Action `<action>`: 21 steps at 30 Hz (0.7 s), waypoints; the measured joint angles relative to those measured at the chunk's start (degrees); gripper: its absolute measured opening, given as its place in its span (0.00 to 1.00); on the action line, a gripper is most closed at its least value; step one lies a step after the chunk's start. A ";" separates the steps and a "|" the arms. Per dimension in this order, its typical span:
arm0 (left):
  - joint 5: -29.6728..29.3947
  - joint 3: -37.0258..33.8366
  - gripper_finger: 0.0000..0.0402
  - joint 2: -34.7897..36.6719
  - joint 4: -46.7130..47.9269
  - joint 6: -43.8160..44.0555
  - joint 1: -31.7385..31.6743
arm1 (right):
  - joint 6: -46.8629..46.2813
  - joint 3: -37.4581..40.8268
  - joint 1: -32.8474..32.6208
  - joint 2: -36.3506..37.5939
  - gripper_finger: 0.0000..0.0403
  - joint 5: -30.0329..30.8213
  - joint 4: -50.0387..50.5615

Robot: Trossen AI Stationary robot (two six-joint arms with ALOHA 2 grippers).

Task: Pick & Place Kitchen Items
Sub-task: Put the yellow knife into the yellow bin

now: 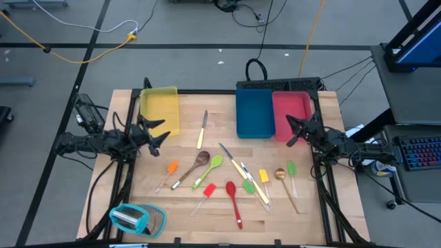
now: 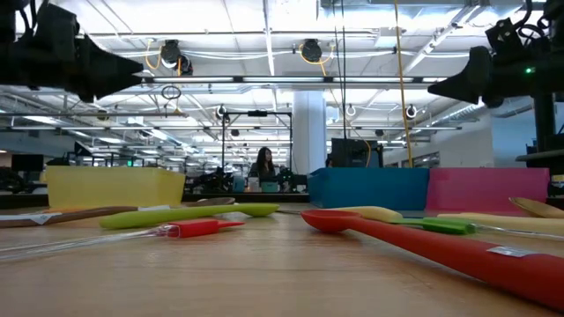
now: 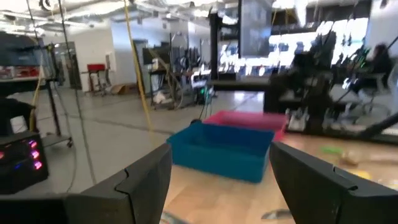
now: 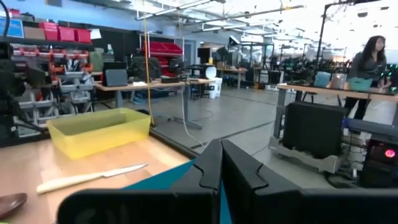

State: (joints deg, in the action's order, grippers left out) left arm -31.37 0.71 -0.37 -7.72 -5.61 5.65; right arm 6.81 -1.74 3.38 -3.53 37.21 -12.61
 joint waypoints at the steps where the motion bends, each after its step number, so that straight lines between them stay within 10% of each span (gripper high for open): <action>1: -0.93 0.00 0.68 -0.01 0.60 0.06 0.00 | 1.28 0.00 0.00 0.00 0.00 -0.02 -0.66; 9: -2.07 0.00 0.68 0.00 -0.92 4.32 0.00 | 11.71 0.02 0.02 -0.02 0.00 -1.74 -9.18; 21: 4.41 0.00 0.68 -3.44 -12.59 4.24 0.00 | 1.79 0.00 0.00 -5.46 0.17 -18.09 -15.07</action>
State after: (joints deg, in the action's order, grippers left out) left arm -26.96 0.71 -3.81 -20.30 -1.37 5.65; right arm 8.60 -1.74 3.38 -8.99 19.12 -27.68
